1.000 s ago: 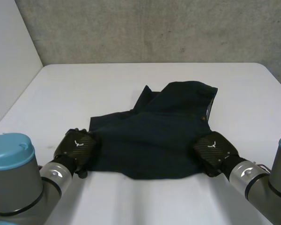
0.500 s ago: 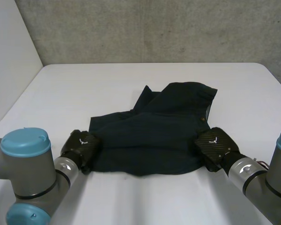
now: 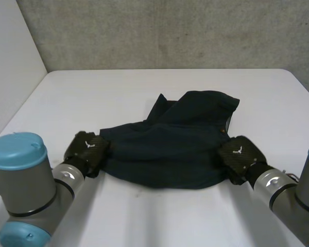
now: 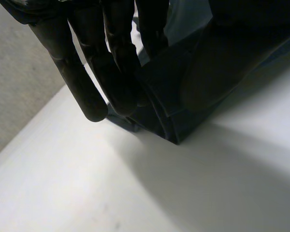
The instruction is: Fold the shorts.
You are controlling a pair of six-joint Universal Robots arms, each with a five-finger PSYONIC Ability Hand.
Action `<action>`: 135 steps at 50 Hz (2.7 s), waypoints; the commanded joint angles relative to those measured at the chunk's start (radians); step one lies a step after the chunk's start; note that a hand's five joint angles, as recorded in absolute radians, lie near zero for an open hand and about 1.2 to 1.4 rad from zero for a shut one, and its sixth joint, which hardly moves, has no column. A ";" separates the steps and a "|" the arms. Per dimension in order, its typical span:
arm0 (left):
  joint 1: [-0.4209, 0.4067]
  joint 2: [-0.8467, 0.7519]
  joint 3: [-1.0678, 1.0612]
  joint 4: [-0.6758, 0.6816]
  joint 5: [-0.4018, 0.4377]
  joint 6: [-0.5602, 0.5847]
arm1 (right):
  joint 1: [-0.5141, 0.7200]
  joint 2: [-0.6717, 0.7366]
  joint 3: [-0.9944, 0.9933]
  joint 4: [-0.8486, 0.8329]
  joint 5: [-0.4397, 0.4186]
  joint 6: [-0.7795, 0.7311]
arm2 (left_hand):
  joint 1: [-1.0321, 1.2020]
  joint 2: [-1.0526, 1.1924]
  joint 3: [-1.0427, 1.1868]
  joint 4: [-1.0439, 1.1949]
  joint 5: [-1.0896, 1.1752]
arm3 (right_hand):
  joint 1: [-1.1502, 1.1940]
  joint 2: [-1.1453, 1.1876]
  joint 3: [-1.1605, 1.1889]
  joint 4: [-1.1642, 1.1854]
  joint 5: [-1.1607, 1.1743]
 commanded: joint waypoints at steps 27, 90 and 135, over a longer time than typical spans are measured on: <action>0.039 0.427 0.162 -0.166 -0.020 -0.130 | 0.121 -0.119 -0.743 0.667 0.144 -0.016 | 0.291 0.205 0.210 0.197 0.290 | 0.446 0.236 0.217 0.207 0.258; 0.008 0.025 0.036 0.123 -0.117 -0.213 | 0.179 0.205 -0.386 0.193 0.102 0.088 | 0.291 0.205 0.210 0.197 0.290 | 0.446 0.236 0.217 0.207 0.258; -0.162 0.339 0.263 0.015 -0.130 -0.222 | 0.267 0.329 -0.375 -0.046 0.242 0.918 | 0.291 0.205 0.210 0.197 0.290 | -0.742 -0.952 -0.971 -0.981 -0.930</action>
